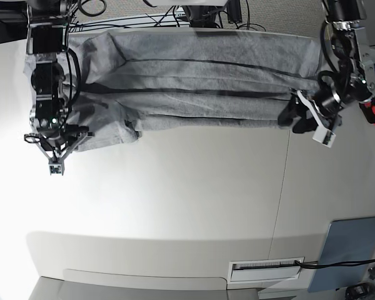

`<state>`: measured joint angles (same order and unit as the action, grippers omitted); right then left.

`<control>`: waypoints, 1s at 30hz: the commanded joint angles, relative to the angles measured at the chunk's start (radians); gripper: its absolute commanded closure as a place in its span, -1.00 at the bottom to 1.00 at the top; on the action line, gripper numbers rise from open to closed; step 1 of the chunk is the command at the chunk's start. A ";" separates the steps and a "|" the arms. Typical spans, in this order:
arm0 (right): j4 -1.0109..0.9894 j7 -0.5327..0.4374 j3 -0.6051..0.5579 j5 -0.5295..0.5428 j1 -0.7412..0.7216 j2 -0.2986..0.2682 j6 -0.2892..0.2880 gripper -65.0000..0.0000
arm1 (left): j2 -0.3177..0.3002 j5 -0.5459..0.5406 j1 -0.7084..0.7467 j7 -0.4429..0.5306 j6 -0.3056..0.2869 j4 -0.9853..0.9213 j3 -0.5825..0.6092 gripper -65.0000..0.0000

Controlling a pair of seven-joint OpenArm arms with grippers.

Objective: Fold the T-shirt properly
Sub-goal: 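Lower the hem onto the folded shirt and open both grippers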

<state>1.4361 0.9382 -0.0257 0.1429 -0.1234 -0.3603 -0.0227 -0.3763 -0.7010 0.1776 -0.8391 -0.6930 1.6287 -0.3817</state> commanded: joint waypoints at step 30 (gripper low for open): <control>0.076 -0.025 0.007 0.021 -0.035 -0.014 -0.239 1.00 | 0.014 -0.036 0.031 0.026 -0.005 0.016 -0.007 0.05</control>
<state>1.4990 0.9318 -0.0238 0.1608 -0.1394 -0.3622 -0.2619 -0.3485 -0.7158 0.2184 -0.8379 -0.6930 1.6287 -0.3817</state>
